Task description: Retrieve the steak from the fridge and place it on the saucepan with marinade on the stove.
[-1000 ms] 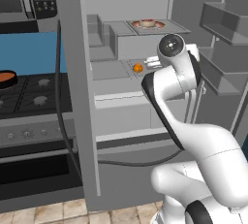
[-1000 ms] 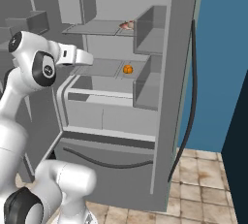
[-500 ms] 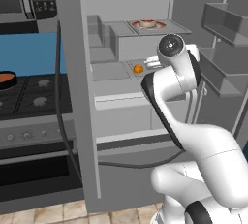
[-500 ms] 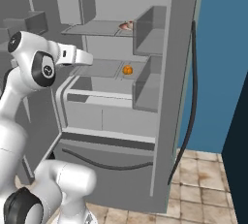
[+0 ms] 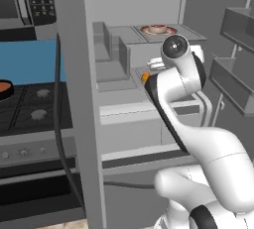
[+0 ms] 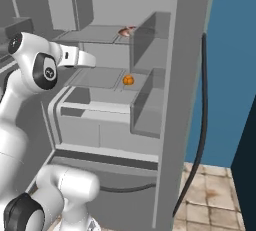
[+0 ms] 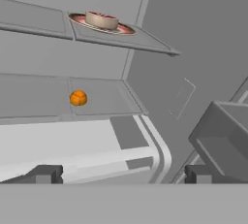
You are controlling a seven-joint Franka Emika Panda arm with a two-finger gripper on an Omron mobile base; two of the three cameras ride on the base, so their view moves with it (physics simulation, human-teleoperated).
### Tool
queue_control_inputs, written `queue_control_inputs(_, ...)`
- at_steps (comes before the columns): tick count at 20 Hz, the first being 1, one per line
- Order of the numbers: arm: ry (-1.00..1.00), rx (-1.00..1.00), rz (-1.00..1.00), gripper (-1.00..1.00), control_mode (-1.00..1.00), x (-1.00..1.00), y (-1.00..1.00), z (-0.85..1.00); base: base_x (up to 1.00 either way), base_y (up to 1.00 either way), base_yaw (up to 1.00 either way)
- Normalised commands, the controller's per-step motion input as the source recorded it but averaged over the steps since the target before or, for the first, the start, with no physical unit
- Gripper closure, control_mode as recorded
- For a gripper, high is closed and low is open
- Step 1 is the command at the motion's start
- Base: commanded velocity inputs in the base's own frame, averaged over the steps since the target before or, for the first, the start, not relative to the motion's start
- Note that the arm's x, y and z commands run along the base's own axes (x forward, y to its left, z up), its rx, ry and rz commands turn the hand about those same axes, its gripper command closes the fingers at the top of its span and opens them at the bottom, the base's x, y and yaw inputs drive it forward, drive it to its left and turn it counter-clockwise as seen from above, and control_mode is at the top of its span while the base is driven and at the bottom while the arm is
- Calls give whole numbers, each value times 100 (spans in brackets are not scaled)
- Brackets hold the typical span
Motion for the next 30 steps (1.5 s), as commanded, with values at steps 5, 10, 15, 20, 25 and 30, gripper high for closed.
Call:
queue_control_inputs(5,0,0,0,-100,100,0,0,0,49,0,0)
queue_control_inputs(10,0,0,0,-100,100,0,0,0,53,0,0)
queue_control_inputs(15,0,0,0,-100,100,0,0,0,61,0,0)
queue_control_inputs(20,0,0,0,-100,100,0,0,0,59,0,0)
queue_control_inputs(25,0,0,0,-100,100,0,0,0,39,0,0)
queue_control_inputs(30,0,7,1,-100,-100,0,-21,18,2,-2,0)
